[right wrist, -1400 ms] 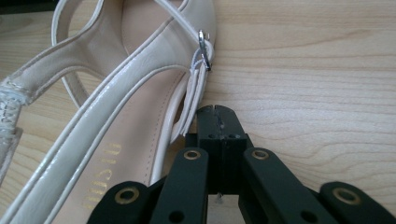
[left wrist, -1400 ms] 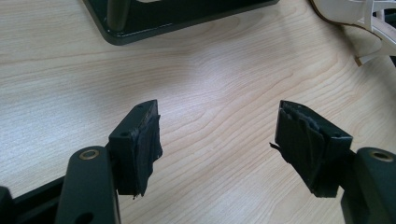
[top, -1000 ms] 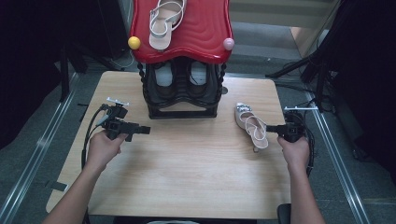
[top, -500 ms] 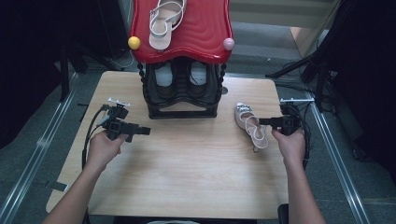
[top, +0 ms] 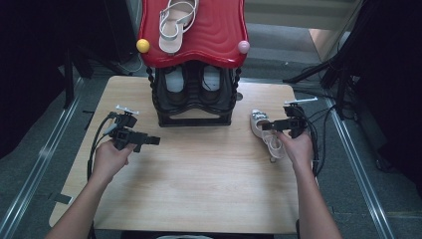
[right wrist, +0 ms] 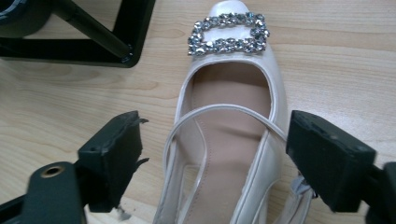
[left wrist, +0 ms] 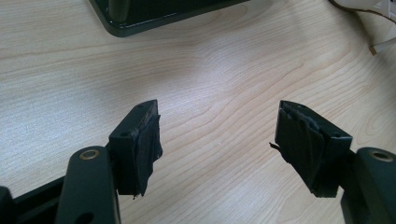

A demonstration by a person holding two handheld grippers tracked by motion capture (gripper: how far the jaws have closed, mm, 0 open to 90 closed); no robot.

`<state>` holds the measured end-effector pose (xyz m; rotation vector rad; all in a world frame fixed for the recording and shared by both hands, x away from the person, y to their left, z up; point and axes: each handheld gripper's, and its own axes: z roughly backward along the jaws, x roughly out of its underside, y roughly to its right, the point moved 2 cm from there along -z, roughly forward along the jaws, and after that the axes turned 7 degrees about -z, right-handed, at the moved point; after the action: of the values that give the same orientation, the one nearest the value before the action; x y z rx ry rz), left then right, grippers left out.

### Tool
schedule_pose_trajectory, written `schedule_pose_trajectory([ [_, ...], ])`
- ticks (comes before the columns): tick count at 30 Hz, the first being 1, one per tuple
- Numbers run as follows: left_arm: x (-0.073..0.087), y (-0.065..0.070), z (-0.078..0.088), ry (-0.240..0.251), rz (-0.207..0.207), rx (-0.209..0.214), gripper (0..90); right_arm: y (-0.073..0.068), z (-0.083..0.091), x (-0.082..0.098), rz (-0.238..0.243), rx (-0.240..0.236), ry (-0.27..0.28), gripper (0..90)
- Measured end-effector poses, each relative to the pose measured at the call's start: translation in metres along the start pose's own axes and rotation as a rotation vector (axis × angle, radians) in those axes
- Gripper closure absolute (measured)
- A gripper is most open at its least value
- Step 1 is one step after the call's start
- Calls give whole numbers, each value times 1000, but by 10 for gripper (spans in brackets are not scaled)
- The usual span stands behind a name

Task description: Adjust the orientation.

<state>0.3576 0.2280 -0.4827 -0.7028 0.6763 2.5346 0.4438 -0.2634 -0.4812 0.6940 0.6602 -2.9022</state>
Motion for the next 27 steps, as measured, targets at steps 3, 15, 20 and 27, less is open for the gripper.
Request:
schedule_pose_trajectory([
  [3, 0, 0, 0, -1, 2, 1, 315, 0, -2, -2, -6, 7, 6, 170],
  [15, 2, 0, -2, -13, 3, 5, 314, -2, -9, -4, 31, 54, -8, 149],
  [20, 2, 0, -2, -12, 3, 7, 315, -3, -1, -14, 29, 37, 9, 153],
  [27, 3, -1, -2, -10, 3, 4, 314, 6, -9, -17, 27, 50, -35, 152],
])
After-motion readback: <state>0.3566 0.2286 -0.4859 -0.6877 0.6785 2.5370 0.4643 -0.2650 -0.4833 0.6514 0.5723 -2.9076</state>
